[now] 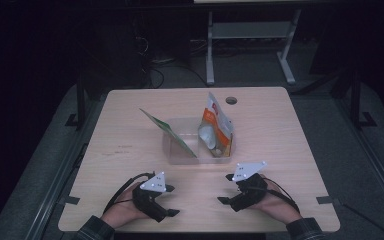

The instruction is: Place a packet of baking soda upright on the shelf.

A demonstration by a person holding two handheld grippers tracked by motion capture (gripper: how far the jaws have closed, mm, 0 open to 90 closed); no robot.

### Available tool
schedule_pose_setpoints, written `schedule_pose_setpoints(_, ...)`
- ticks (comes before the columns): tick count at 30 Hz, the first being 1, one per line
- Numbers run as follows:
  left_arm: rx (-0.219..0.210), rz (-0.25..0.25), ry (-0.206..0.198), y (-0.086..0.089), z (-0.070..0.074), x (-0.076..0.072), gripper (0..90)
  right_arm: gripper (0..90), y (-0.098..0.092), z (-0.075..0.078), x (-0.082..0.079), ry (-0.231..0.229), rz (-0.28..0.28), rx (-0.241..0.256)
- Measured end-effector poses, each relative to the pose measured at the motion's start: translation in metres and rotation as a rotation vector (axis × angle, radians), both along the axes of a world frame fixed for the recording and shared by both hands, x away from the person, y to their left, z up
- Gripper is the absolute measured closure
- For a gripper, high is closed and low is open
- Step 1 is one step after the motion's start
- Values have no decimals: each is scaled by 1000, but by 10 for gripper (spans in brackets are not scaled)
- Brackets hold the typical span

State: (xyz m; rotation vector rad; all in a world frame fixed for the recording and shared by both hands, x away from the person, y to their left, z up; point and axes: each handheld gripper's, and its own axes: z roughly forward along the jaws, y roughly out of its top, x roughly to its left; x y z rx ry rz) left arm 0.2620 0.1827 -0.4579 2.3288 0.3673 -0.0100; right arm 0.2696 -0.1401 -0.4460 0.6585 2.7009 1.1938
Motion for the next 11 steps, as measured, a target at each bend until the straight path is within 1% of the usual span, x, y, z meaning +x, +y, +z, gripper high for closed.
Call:
schedule_pose_setpoints(3, 11, -17, -4, -1, 0, -1, 205, 206, 1, -1, 0, 5, 5, -1)
schedule_pose_setpoints(8, 12, -19, -7, -1, 0, -1, 204, 195, 2, -1, 0, 9, 10, 2)
schedule_pose_setpoints(9, 9, -18, -6, -1, -1, 0, 204, 195, 1, -1, 1, -1, 15, -4)
schedule_pose_setpoints(11, 7, -18, -3, -1, -1, 0, 205, 195, 2, -1, 0, 12, 10, 10)
